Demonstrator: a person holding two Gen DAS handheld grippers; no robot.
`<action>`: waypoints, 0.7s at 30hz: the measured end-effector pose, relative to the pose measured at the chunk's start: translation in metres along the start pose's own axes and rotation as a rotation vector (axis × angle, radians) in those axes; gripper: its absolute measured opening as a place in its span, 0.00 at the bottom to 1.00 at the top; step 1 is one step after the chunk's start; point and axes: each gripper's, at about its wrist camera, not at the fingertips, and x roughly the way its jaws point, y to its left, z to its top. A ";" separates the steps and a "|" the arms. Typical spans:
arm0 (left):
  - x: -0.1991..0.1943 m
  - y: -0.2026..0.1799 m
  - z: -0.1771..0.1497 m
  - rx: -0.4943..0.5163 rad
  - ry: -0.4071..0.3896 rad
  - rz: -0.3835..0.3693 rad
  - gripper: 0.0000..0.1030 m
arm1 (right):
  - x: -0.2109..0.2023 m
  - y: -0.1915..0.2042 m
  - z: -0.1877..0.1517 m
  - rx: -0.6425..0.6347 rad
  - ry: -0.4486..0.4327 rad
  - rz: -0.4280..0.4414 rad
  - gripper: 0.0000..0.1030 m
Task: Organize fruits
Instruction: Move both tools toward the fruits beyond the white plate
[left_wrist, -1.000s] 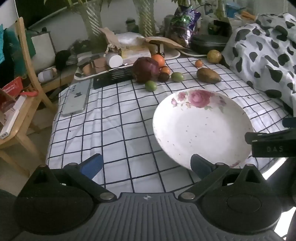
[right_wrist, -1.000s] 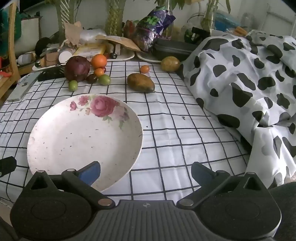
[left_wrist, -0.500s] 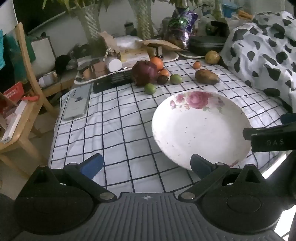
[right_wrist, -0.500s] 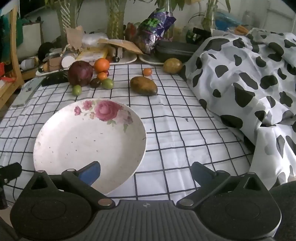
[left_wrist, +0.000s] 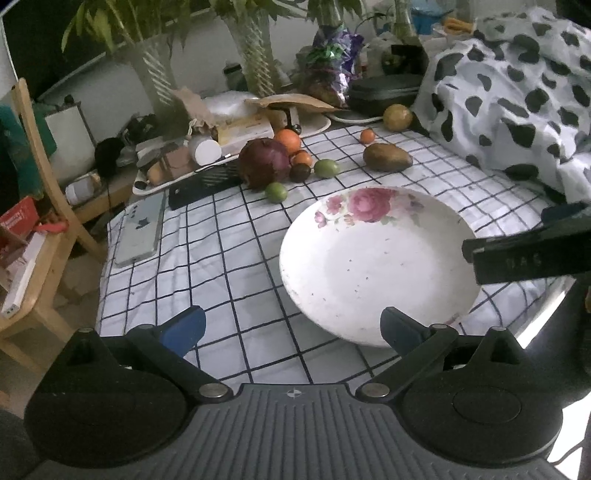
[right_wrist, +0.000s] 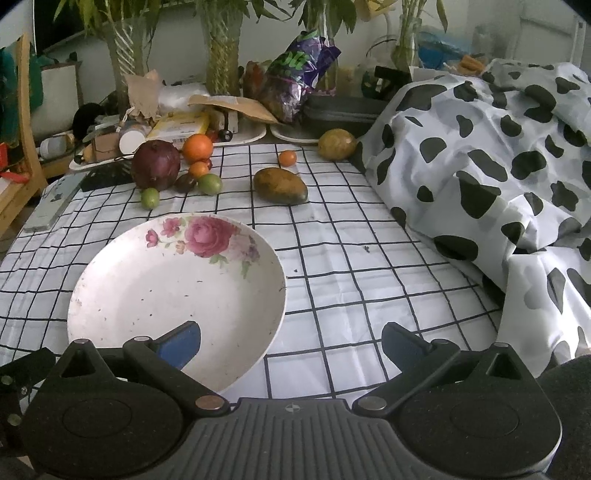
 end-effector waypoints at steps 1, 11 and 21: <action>0.001 0.002 0.000 -0.012 -0.001 -0.004 0.99 | -0.001 0.001 -0.002 -0.005 -0.006 -0.004 1.00; 0.008 0.010 -0.003 -0.067 -0.007 -0.017 0.99 | 0.002 0.000 0.000 0.004 0.000 -0.008 1.00; 0.008 0.004 -0.001 -0.037 -0.042 -0.034 0.99 | 0.004 0.001 0.006 0.001 -0.048 0.001 1.00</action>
